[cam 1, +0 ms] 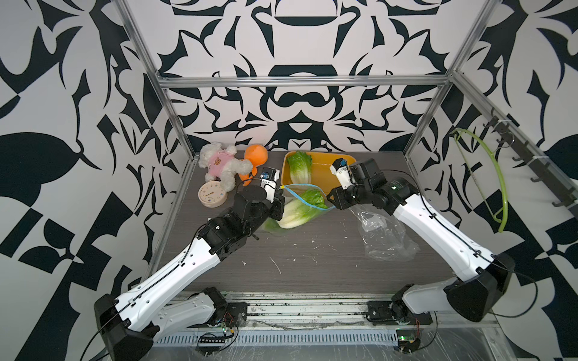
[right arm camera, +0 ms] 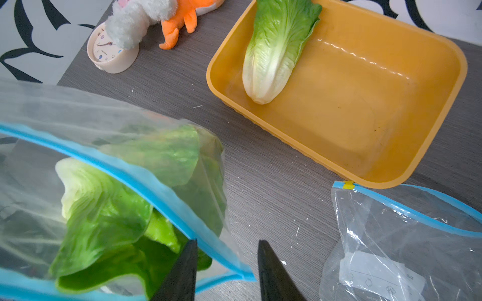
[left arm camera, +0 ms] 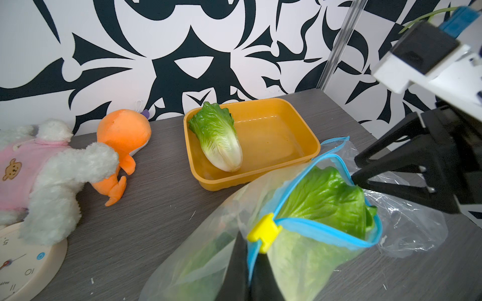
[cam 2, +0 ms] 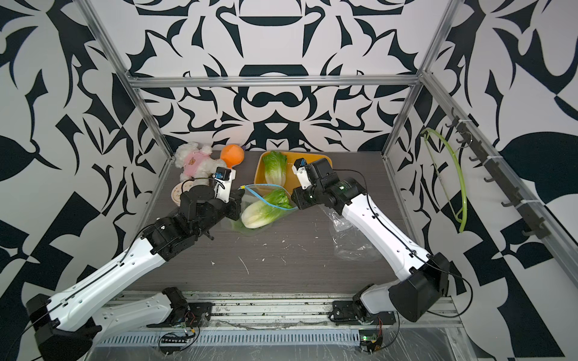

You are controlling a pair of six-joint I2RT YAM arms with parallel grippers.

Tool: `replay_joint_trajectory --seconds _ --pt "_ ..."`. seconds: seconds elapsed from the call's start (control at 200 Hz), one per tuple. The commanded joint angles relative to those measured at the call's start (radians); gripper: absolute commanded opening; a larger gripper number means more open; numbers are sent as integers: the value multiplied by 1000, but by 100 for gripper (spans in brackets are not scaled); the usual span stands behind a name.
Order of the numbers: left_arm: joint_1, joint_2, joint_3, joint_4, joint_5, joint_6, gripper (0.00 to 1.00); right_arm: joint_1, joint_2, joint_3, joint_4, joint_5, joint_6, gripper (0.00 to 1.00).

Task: Put the chinese cabbages into a zipper bag and zip it
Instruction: Adjust the zipper food storage bag at the center of the board.

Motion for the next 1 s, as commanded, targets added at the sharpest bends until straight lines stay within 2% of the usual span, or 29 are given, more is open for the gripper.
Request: replay_joint_trajectory --seconds 0.0,0.16,0.275,0.625,0.88,0.995 --pt "5 -9 47 29 -9 5 0 -1 -9 -8 37 -31 -17 40" --pt "5 -10 48 28 -6 5 0 -2 -17 -26 53 -30 -19 41" --pt "5 -11 50 26 -7 9 0 -2 -43 -40 66 -78 -21 42" --pt "5 -15 50 16 -10 11 0 -2 -85 -66 96 -49 -44 51" --pt "5 -13 53 19 -8 12 0 -3 -34 -57 111 -28 -48 49" --pt "5 -10 53 23 -4 10 0 -5 -12 -61 125 -46 -48 45"
